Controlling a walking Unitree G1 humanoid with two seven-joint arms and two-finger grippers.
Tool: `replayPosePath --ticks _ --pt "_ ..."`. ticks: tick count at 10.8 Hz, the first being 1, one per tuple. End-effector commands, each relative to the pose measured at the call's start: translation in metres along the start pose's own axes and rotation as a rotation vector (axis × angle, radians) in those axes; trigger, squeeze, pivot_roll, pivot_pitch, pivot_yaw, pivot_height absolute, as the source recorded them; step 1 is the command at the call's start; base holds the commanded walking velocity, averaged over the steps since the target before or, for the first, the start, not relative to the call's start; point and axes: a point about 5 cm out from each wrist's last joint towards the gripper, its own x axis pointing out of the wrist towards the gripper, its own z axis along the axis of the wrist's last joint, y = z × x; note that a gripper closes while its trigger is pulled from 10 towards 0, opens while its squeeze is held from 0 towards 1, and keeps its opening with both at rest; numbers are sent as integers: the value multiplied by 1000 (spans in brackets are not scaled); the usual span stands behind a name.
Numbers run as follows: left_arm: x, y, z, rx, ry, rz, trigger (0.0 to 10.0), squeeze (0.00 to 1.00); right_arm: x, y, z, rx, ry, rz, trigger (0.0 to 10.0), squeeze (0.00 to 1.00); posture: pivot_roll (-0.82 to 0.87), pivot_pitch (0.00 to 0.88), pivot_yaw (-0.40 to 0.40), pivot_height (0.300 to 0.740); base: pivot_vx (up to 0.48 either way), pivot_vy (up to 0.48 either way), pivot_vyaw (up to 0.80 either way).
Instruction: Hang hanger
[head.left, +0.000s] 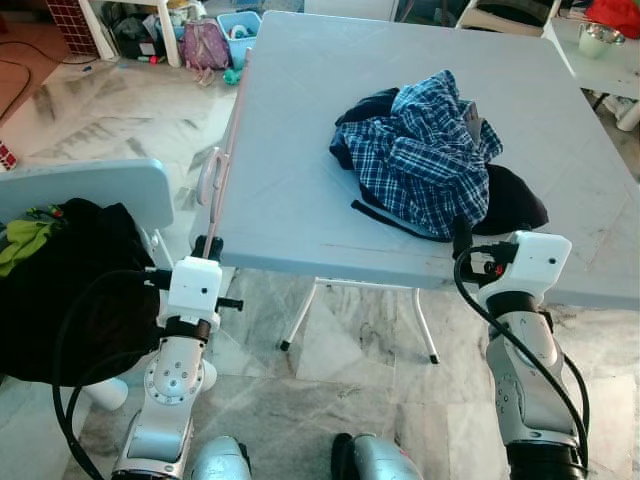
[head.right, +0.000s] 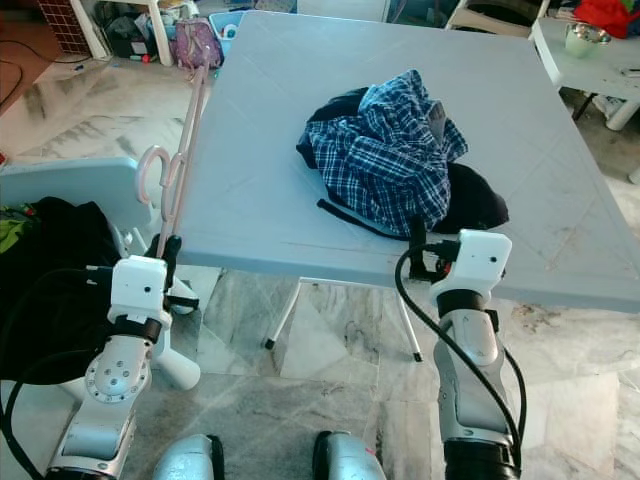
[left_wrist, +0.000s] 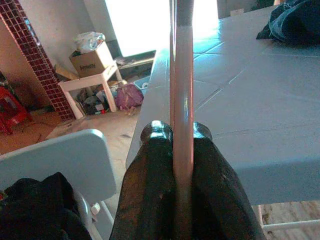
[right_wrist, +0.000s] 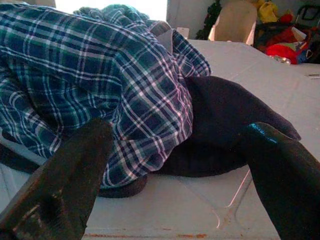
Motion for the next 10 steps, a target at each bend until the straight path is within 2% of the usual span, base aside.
replayPosePath --ticks 1,7,10 --pt "-1 -1 -1 6 6 -17 10000 0 1 -2 -2 5 21 -12 10000 0 19 141 -44 740 -270 0 0" --pt "-1 -2 -1 8 4 -19 10000 0 6 0 -3 11 30 -3 10000 0 23 142 -49 740 -263 0 0" --pt "-1 -4 -2 7 7 -25 10000 0 7 -3 -6 -37 50 -22 10000 0 19 147 -52 740 -259 0 0"
